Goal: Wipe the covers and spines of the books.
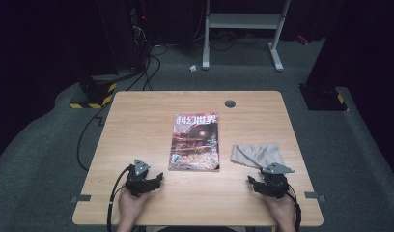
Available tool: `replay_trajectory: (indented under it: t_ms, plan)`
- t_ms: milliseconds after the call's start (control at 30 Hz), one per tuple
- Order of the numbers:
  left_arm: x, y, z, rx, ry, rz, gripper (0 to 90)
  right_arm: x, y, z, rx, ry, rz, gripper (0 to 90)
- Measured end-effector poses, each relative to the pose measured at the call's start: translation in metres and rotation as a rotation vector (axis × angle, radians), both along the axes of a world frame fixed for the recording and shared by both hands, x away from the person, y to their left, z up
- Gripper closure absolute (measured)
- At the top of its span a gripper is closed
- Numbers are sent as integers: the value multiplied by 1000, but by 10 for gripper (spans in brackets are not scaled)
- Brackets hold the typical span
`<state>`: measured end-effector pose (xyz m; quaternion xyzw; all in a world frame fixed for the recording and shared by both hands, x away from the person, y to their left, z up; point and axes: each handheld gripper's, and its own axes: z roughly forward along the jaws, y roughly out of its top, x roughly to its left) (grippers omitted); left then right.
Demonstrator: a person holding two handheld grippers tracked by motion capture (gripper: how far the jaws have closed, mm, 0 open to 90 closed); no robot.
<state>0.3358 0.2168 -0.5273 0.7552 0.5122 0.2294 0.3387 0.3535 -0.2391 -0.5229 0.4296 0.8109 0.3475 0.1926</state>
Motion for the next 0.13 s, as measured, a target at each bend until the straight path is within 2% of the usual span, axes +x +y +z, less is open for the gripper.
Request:
replay_trajectory:
  t_ms: [133]
  plan:
    - [0, 0, 0, 0, 0, 1, 275, 0, 0, 0, 1, 1, -1, 380]
